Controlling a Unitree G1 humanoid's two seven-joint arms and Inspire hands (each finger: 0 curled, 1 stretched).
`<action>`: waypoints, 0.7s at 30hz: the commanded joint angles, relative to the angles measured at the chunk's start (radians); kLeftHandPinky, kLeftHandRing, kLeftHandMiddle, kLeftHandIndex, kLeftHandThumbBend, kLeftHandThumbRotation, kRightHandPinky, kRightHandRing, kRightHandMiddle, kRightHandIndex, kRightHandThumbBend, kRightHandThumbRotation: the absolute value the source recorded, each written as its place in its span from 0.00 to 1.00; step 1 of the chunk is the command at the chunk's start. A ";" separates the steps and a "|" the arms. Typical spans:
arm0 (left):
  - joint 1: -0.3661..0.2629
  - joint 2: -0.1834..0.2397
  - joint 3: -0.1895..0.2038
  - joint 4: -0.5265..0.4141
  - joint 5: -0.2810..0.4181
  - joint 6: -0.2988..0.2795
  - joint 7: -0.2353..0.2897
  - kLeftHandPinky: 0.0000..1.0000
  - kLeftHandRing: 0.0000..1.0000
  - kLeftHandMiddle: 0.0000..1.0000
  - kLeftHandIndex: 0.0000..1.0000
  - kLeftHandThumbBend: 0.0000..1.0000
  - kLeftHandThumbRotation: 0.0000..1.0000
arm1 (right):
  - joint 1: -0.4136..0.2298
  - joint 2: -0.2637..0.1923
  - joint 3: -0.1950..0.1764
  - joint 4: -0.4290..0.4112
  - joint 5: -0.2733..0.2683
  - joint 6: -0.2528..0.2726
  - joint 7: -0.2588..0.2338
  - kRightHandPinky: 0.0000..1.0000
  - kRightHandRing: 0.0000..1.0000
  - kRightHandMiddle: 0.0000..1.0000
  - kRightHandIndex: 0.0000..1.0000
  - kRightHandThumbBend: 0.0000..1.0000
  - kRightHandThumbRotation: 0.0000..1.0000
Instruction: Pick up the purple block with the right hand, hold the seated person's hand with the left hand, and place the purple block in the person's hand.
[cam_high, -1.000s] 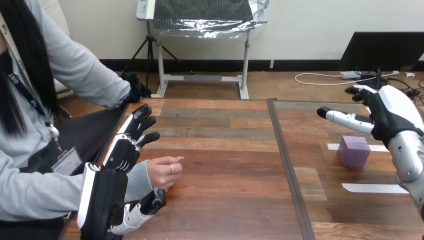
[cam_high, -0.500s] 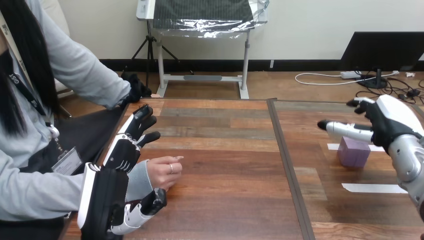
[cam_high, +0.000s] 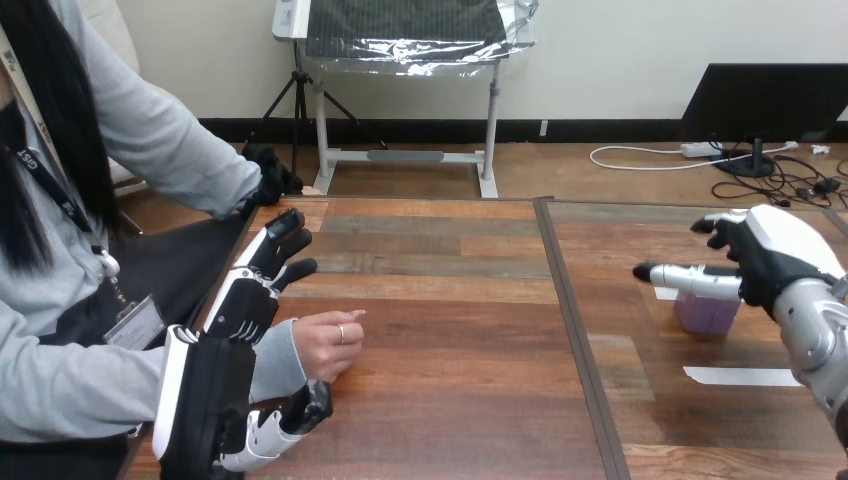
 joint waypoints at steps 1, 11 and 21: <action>-0.047 0.008 -0.011 -0.021 -0.025 -0.020 -0.009 0.83 0.90 0.91 0.89 1.00 0.75 | -0.055 0.027 0.012 -0.009 -0.003 0.010 0.001 0.72 0.83 0.86 0.87 0.93 0.75; -0.034 0.012 -0.015 -0.036 -0.031 -0.012 -0.018 0.83 0.90 0.92 0.90 1.00 0.74 | -0.040 0.034 0.023 -0.006 -0.004 0.023 0.004 0.71 0.82 0.88 0.88 0.95 0.77; -0.027 0.012 -0.016 -0.041 -0.034 -0.012 -0.026 0.84 0.90 0.92 0.90 1.00 0.73 | -0.031 0.041 0.029 -0.004 -0.007 0.023 0.015 0.72 0.84 0.87 0.88 0.95 0.77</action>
